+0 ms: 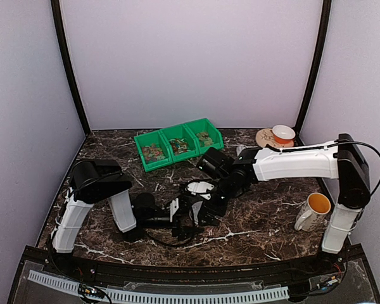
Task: Pack the candies
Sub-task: Place the bottle lid on the packing bottle, then adjust the bottle lid on the packing bottle.
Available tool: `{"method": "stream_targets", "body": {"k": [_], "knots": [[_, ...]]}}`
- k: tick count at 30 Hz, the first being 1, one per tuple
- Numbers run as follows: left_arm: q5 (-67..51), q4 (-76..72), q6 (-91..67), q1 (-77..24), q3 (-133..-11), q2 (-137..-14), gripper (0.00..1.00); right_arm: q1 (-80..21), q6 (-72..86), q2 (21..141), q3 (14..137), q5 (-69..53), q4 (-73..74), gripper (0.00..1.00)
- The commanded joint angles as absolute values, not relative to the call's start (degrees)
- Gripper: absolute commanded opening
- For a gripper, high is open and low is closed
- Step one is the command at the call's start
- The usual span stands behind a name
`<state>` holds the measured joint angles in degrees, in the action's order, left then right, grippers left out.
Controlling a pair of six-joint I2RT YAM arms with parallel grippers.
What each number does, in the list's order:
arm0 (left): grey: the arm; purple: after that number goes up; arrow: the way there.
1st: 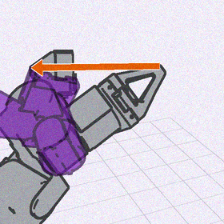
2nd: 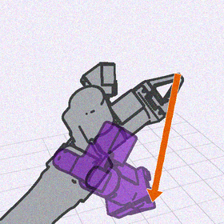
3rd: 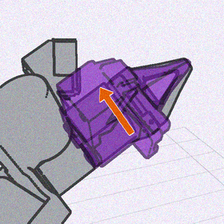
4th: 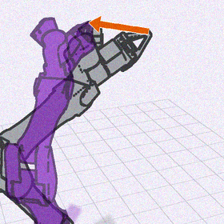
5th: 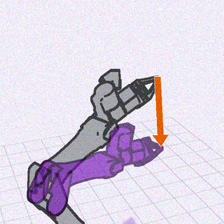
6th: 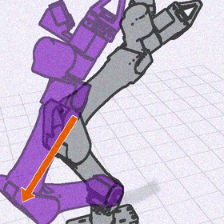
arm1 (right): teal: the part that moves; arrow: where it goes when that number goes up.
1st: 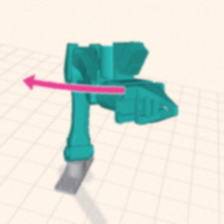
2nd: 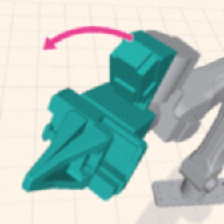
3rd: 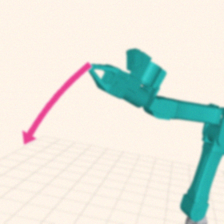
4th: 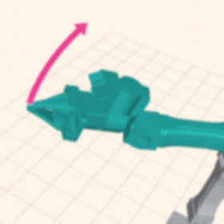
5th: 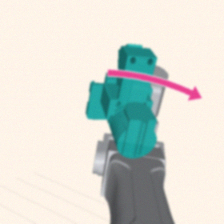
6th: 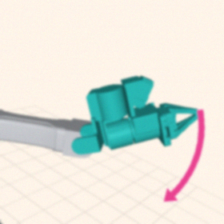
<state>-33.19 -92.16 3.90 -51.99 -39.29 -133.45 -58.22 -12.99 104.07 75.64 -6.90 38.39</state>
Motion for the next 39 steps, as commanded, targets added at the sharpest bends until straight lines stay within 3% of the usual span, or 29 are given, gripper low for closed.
{"method": "stream_targets", "body": {"k": [1,39], "knots": [[-32.96,-80.51,4.22,-52.74,-37.53,-137.97,0.86,-56.92,-12.30,100.64,73.46,-8.65,36.37,0.98],[-32.87,-80.07,4.22,-52.78,-37.70,-138.07,0.86,-55.46,-5.62,95.99,62.75,-9.64,22.88,0.98]]}}
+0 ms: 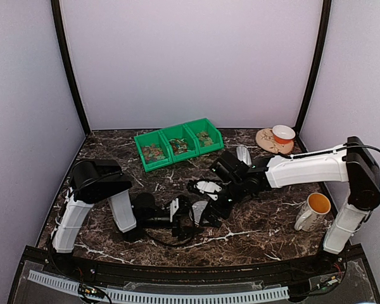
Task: Pack the candies
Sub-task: Adjust the bottle lid on the packing bottle.
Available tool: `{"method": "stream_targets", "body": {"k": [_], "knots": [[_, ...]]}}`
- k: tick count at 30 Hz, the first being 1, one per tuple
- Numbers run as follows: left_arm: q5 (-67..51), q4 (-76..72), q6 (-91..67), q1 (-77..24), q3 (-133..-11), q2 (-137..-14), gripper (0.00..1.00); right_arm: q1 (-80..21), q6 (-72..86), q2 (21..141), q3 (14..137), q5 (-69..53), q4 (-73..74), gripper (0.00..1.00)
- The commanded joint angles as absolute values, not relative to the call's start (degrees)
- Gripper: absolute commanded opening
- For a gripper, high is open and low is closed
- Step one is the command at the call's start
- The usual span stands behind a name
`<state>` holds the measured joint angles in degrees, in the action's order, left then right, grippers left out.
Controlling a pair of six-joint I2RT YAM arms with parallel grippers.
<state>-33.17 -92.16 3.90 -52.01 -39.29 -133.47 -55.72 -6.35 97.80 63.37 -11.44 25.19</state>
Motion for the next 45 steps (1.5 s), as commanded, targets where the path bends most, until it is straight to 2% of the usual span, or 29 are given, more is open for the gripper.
{"method": "stream_targets", "body": {"k": [1,16,25,31,38,45], "knots": [[-32.87,-80.07,4.17,-52.74,-37.70,-138.08,0.86,-55.54,-5.69,95.98,62.71,-9.59,22.79,0.99],[-32.74,-79.73,4.13,-52.76,-37.88,-138.15,0.86,-56.50,-6.20,95.42,62.65,-7.08,22.28,0.90],[-32.94,-79.71,4.14,-52.82,-37.97,-138.15,0.86,-56.60,-6.87,96.21,63.76,-7.39,23.66,0.90],[-32.95,-79.56,4.19,-52.81,-38.05,-138.16,0.86,-56.60,-7.10,96.20,64.55,-6.79,24.28,0.85],[-33.22,-79.48,4.22,-52.82,-38.14,-138.10,0.86,-56.60,-8.02,96.13,65.65,-6.17,26.92,0.81],[-33.40,-79.21,4.44,-52.82,-38.23,-138.15,0.86,-56.69,-9.51,97.77,70.14,-6.09,32.16,0.80]]}}
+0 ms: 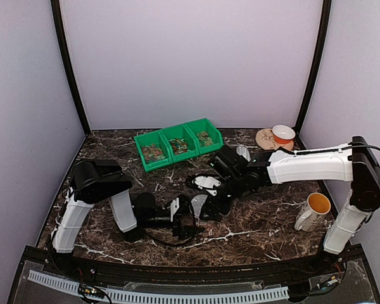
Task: Pack the candies
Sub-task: Adjust the bottle lid on the packing bottle.
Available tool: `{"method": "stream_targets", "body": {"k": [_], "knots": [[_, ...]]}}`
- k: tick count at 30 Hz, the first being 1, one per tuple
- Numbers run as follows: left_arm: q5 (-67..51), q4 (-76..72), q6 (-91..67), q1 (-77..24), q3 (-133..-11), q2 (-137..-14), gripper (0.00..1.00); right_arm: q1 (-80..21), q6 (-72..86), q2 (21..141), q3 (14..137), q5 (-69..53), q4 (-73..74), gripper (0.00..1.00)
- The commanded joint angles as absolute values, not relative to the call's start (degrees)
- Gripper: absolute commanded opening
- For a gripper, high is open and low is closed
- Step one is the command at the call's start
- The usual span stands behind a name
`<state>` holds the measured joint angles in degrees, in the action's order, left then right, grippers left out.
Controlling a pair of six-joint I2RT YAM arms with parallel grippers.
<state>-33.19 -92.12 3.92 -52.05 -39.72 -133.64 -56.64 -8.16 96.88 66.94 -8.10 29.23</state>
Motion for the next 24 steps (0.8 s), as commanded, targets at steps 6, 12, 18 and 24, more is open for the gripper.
{"method": "stream_targets", "body": {"k": [6,12,18,24], "knots": [[-33.46,-79.17,4.48,-52.82,-38.23,-138.10,0.86,-56.69,-10.58,100.65,73.31,-6.85,36.61,0.81],[-33.40,-79.19,4.57,-52.82,-38.14,-138.03,0.86,-56.71,-11.25,102.24,75.18,-8.08,39.67,0.81],[-33.44,-78.83,4.72,-52.91,-38.31,-138.13,0.86,-56.71,-11.77,103.07,76.22,-10.49,41.28,0.82],[-32.71,-77.99,5.69,-53.34,-38.49,-138.04,0.86,-56.54,-11.78,103.67,77.30,-11.60,42.18,0.82]]}}
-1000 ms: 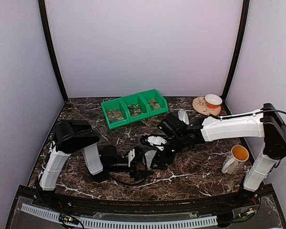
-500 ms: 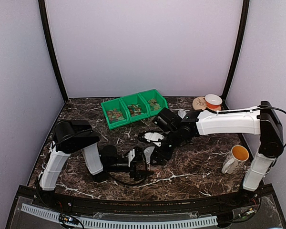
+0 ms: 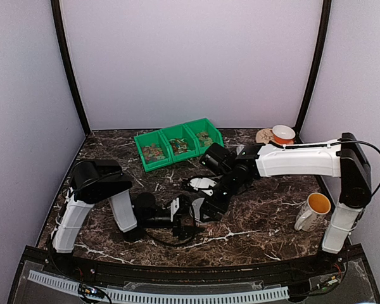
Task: Pack the candies
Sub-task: Adjust the bottle lid on the packing bottle.
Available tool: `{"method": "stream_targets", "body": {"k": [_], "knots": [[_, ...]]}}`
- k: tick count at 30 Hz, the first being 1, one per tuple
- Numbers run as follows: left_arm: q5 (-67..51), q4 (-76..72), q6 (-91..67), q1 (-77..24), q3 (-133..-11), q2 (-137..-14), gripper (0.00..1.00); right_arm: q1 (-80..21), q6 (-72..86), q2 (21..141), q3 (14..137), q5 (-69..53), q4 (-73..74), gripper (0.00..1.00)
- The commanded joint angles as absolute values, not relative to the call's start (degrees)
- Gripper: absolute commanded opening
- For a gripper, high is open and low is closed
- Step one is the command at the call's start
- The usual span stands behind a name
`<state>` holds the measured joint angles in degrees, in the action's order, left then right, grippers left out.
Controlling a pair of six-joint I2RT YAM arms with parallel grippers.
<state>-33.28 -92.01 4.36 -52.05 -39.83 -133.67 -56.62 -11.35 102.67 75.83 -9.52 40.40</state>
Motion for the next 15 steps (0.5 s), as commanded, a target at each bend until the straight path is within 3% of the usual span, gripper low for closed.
{"method": "stream_targets", "body": {"k": [1,15], "knots": [[-32.62,-77.86,5.74,-53.41,-38.57,-138.07,0.86,-56.52,-11.78,103.76,77.34,-11.79,42.25,0.82],[-30.50,-77.22,6.58,-53.79,-38.58,-137.90,0.87,-56.51,-11.49,103.10,76.38,-14.23,42.45,0.83]]}}
